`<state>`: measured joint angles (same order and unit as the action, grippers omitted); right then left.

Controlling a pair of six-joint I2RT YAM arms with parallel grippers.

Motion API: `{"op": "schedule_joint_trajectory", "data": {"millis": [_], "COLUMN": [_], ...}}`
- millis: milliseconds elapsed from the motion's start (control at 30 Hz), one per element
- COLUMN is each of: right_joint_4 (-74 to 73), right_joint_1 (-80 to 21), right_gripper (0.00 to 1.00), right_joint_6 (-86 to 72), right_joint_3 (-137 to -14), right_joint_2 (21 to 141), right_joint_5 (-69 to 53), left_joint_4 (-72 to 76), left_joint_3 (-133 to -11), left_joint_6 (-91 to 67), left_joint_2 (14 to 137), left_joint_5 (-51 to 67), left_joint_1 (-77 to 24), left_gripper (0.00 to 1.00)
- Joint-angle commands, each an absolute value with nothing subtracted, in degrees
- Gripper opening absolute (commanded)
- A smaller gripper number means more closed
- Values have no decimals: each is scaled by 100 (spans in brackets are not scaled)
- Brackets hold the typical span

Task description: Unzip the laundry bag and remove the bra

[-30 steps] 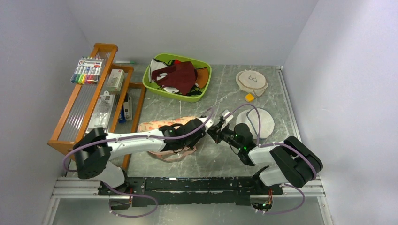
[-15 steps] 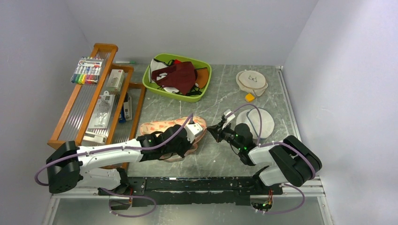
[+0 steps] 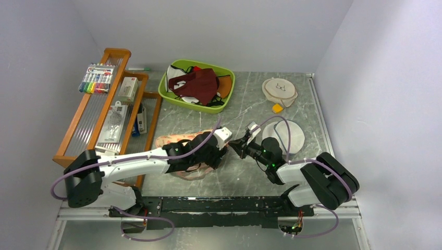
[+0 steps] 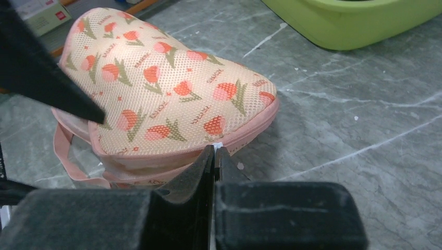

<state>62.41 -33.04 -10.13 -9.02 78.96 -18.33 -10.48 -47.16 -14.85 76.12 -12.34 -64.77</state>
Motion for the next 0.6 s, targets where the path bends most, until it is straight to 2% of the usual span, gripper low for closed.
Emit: {"op": "schedule_joint_trajectory", "data": {"millis": [0,200,467,567], "right_joint_4": [6598,6576,6601,6613], "right_joint_1": [-3277,-3274,-3278,-3278], "right_gripper": [0,0,0,0], "right_joint_6": [-865,-914,-967,-1014], "right_joint_3": [-810,-807,-842,-874], "right_joint_2": [7720,7637,7732,7799], "right_joint_5": [-1998,-2160,-2149,-2211], "left_joint_4": [-752,-938,-879,-844], "left_joint_3": [-5400,-6000,-6097,-5987], "left_joint_6": [-1376,-1274,-1224,-1186], "left_joint_2": [8206,9149,9382,9282], "left_joint_5": [-1623,-1596,-1108,-793], "left_joint_1": [-6276,-5987,-5950,-5951], "left_gripper": [66,47,20,16]}}
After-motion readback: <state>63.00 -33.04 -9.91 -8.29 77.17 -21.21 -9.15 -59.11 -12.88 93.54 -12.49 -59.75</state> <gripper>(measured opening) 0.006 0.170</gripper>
